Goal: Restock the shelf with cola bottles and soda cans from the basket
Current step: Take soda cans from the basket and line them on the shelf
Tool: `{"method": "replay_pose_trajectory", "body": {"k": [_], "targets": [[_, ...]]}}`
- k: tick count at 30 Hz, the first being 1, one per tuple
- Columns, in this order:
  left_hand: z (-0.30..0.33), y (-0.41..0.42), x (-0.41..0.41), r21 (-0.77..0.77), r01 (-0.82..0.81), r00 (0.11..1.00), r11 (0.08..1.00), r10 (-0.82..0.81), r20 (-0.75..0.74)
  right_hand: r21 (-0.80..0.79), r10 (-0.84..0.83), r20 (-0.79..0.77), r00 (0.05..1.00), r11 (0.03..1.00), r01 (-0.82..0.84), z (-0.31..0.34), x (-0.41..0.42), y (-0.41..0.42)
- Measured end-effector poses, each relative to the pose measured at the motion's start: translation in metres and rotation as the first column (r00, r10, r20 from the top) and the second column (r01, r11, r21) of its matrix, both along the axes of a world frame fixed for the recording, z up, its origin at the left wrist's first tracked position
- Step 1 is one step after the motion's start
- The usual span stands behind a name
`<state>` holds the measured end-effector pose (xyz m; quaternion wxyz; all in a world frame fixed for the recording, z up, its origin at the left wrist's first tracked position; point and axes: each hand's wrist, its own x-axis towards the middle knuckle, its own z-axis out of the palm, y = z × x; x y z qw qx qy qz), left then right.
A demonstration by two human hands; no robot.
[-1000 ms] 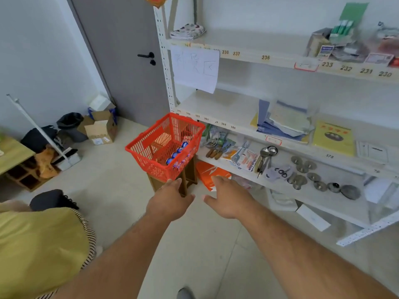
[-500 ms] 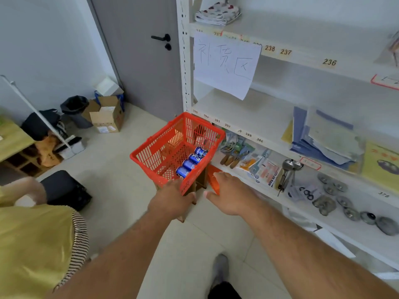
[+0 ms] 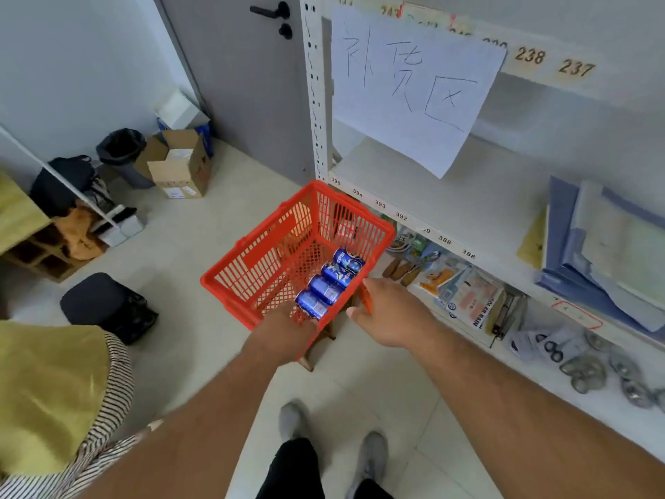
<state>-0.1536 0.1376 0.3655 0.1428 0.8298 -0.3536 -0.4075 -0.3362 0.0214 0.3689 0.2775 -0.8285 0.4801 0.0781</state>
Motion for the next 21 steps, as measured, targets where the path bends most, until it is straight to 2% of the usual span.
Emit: {"method": "replay_pose_trajectory", "body": {"k": [6, 17, 21], "targets": [[-0.032, -0.043, 0.044, 0.047, -0.029, 0.999, 0.998, 0.031, -0.036, 0.012, -0.008, -0.065, 0.998, 1.0, 0.009, -0.019, 0.053, -0.034], [-0.132, -0.089, 0.093, 0.115, -0.116, 0.953, 0.986, 0.144, -0.266, 0.13, 0.037, -0.149, 0.988, 0.991, -0.017, -0.088, 0.137, -0.09], [-0.181, -0.103, 0.088, 0.174, -0.32, 0.888, 0.932, 0.358, -0.288, 0.171, 0.034, -0.189, 0.981, 0.985, -0.002, -0.134, 0.153, -0.114]]}}
